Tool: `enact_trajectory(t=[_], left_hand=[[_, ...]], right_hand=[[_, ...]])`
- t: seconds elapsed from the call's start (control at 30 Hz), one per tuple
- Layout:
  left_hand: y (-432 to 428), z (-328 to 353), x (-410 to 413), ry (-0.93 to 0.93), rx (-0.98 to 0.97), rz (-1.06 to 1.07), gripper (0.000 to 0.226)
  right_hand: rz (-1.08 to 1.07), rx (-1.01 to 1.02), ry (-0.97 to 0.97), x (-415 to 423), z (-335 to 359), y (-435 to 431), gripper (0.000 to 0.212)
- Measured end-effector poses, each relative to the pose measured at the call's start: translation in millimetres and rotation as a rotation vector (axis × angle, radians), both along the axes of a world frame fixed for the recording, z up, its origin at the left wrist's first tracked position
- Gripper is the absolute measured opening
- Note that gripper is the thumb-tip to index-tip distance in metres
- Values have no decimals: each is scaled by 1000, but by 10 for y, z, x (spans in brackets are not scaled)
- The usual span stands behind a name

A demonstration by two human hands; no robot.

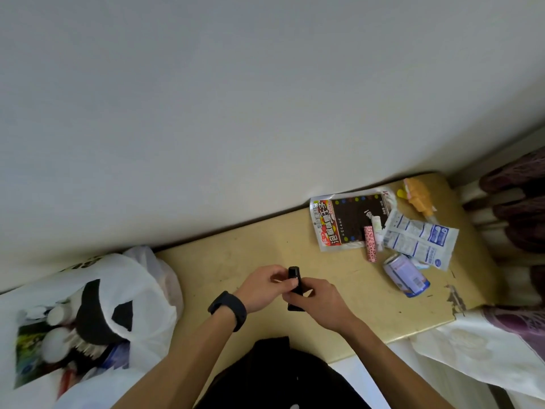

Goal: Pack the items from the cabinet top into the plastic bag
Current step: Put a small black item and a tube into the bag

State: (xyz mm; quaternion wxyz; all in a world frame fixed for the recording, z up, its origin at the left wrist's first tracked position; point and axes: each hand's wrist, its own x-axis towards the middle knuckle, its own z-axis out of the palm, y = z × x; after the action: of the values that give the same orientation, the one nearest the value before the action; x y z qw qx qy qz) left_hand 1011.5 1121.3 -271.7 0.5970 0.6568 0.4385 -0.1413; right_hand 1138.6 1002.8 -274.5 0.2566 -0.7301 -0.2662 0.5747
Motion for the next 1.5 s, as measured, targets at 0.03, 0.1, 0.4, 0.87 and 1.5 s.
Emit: enact_trajectory(t=[0.03, 0.1, 0.4, 0.87, 1.5], left_hand=[[-6, 17, -3, 6, -4, 39, 31], [-4, 65, -29, 24, -36, 170, 36], [67, 294, -479, 73, -15, 465, 40], [-211, 591, -975, -10, -48, 590, 20], [22, 914, -3427, 283, 595, 657, 18]], right_hand=[[56, -11, 6, 55, 12, -5, 21], [201, -51, 2, 264, -51, -15, 28], [99, -312, -815, 1404, -637, 263, 39], [-249, -160, -558, 356, -760, -15, 39], [42, -2, 277, -2065, 1001, 379, 51]])
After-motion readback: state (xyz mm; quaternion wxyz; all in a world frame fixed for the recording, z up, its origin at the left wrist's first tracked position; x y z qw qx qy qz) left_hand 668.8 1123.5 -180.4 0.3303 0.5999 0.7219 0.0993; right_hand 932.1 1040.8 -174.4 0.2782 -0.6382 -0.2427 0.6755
